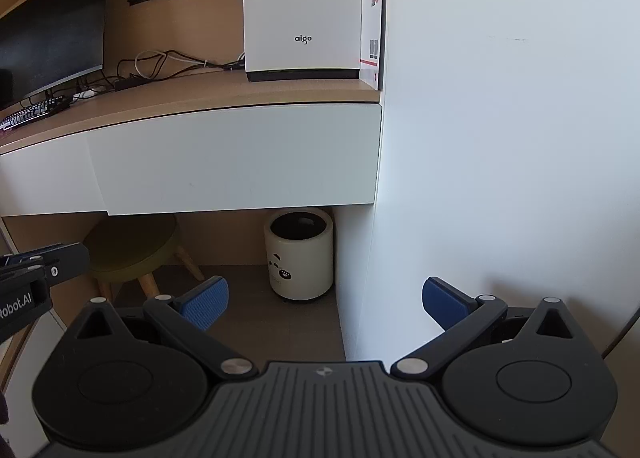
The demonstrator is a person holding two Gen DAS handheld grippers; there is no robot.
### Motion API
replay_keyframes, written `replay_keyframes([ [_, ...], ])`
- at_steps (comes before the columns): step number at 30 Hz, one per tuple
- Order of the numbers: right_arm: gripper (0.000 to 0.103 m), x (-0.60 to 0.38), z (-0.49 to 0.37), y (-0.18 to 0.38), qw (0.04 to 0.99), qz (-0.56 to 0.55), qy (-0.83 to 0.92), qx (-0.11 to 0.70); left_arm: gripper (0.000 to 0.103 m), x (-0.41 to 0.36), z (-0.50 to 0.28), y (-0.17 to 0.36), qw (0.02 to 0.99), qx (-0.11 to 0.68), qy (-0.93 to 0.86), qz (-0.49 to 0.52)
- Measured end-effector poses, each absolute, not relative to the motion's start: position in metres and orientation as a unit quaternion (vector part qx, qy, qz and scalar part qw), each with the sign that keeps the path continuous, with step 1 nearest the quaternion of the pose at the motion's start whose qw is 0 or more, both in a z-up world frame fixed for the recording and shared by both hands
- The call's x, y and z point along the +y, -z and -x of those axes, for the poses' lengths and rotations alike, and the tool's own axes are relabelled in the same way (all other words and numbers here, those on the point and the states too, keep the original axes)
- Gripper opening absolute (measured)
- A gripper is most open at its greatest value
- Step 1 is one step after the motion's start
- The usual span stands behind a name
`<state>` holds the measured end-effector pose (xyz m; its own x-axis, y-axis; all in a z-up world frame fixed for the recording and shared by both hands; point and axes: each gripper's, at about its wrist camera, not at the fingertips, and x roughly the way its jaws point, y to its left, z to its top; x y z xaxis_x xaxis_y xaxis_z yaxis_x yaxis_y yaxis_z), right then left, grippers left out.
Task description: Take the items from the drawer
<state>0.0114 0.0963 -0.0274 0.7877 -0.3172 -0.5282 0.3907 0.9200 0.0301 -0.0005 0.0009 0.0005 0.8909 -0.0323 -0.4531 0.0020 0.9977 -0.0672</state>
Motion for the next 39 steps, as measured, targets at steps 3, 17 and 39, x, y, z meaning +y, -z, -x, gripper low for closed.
replay_keyframes([
  [3, 0.103, 0.097, -0.011, 0.027, 0.943, -0.070, 0.185, 0.267, 0.016, 0.000, 0.001, -0.002, 0.972, 0.232, 0.011, 0.033],
  [17, 0.103, 0.102, -0.009, 0.030, 0.942, -0.070, 0.187, 0.272, 0.016, -0.005, -0.001, -0.005, 0.972, 0.232, 0.019, 0.036],
  [39, 0.103, 0.110, -0.006, 0.033, 0.940, -0.070, 0.186, 0.278, 0.016, -0.006, 0.003, -0.001, 0.971, 0.235, 0.025, 0.039],
])
